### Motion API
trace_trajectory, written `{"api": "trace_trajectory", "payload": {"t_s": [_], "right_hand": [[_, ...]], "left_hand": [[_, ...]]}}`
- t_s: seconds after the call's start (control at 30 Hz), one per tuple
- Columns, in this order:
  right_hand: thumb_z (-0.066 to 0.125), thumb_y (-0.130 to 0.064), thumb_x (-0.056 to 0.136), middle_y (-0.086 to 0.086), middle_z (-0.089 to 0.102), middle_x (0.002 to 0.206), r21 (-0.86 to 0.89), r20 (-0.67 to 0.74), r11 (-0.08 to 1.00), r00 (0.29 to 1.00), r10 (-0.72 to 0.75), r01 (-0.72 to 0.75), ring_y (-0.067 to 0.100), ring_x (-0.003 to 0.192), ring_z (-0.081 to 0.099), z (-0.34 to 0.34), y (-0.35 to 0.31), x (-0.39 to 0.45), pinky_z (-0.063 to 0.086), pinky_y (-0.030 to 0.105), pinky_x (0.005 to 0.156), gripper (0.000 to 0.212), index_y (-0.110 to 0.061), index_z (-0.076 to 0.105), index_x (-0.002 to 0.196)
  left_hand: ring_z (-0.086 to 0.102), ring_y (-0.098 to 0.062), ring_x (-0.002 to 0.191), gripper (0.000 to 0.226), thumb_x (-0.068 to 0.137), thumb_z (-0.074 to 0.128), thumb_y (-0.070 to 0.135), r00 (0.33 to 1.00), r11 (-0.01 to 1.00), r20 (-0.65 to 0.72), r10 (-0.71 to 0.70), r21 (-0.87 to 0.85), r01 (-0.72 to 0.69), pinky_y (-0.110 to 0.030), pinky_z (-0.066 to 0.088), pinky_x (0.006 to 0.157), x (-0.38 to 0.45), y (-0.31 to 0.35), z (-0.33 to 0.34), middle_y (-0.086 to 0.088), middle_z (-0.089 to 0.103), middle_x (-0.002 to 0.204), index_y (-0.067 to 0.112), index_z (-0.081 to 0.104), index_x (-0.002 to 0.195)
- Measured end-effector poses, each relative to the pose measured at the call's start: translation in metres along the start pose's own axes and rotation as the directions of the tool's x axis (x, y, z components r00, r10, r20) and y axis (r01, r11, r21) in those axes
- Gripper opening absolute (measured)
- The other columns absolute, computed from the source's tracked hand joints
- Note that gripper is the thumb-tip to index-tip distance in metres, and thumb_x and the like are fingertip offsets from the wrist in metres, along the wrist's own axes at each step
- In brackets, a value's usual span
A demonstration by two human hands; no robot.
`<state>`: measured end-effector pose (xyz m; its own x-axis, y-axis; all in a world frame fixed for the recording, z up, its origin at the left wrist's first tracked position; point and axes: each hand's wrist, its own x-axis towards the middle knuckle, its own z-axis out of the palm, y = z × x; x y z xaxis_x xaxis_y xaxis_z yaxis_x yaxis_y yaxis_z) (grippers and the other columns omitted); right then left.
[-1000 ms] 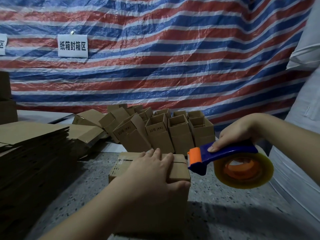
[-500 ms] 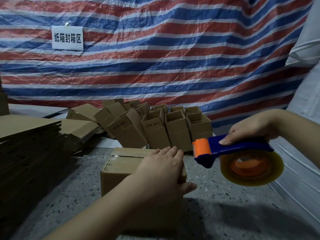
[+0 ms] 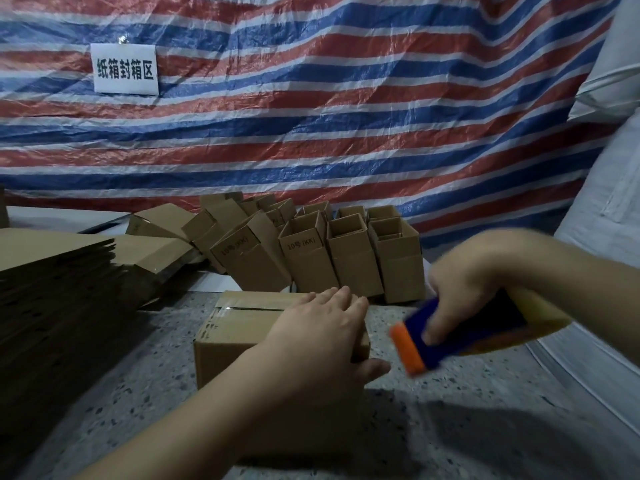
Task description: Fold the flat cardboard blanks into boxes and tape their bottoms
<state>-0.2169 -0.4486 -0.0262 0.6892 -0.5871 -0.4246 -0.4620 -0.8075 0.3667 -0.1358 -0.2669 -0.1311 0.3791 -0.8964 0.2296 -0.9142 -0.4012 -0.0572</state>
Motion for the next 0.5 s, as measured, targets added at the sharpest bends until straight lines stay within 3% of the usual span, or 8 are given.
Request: {"api": "trace_trajectory", "payload": {"t_s": [0.07,0.23,0.33,0.5], "right_hand": [[0.066,-0.074,0.078,-0.007,0.06,0.088,-0.136,0.02,0.991,1.0,-0.008,0.011,0.011,0.076,0.058,0.026,-0.005,0.01,0.043,0.025,0.061,0.059,-0.022,0.059,0.104],[0.061,-0.08,0.077,-0.008,0.061,0.083,0.079,-0.045,0.995,0.997,-0.057,0.061,0.008,0.072,0.058,0.078,0.0,0.03,0.043,0.023,0.059,0.055,-0.026,0.056,0.085],[0.061,-0.079,0.077,-0.007,0.064,0.083,0.129,-0.11,0.991,0.994,-0.018,0.033,0.009,0.074,0.062,0.09,-0.006,0.041,0.047,0.025,0.062,0.055,-0.024,0.059,0.085],[0.06,-0.074,0.083,-0.005,0.063,0.074,0.24,-0.349,0.971,0.934,0.071,0.016,0.009,0.064,0.06,0.107,-0.019,0.052,0.04,0.025,0.052,0.051,-0.023,0.058,0.08]], "left_hand": [[0.01,-0.022,0.152,0.093,0.086,0.036,0.079,1.0,1.0,-0.005,0.001,-0.002,-0.001,-0.042,0.01,0.122,-0.001,0.0,0.001,-0.004,0.009,0.165,0.025,0.007,0.157],[0.013,-0.023,0.151,0.09,0.086,0.038,0.078,0.999,1.0,-0.043,0.005,-0.008,-0.005,-0.041,0.01,0.12,0.0,0.001,0.001,-0.004,0.014,0.165,0.027,0.012,0.156],[0.012,-0.021,0.151,0.089,0.087,0.038,0.078,0.999,1.0,-0.036,0.007,-0.019,-0.008,-0.041,0.01,0.12,-0.002,0.0,0.001,-0.002,0.013,0.165,0.03,0.01,0.156],[0.01,-0.02,0.152,0.088,0.087,0.038,0.078,1.0,1.0,-0.03,-0.007,-0.014,0.007,-0.039,0.008,0.12,-0.003,0.002,0.0,-0.001,0.01,0.165,0.033,0.008,0.156]]}}
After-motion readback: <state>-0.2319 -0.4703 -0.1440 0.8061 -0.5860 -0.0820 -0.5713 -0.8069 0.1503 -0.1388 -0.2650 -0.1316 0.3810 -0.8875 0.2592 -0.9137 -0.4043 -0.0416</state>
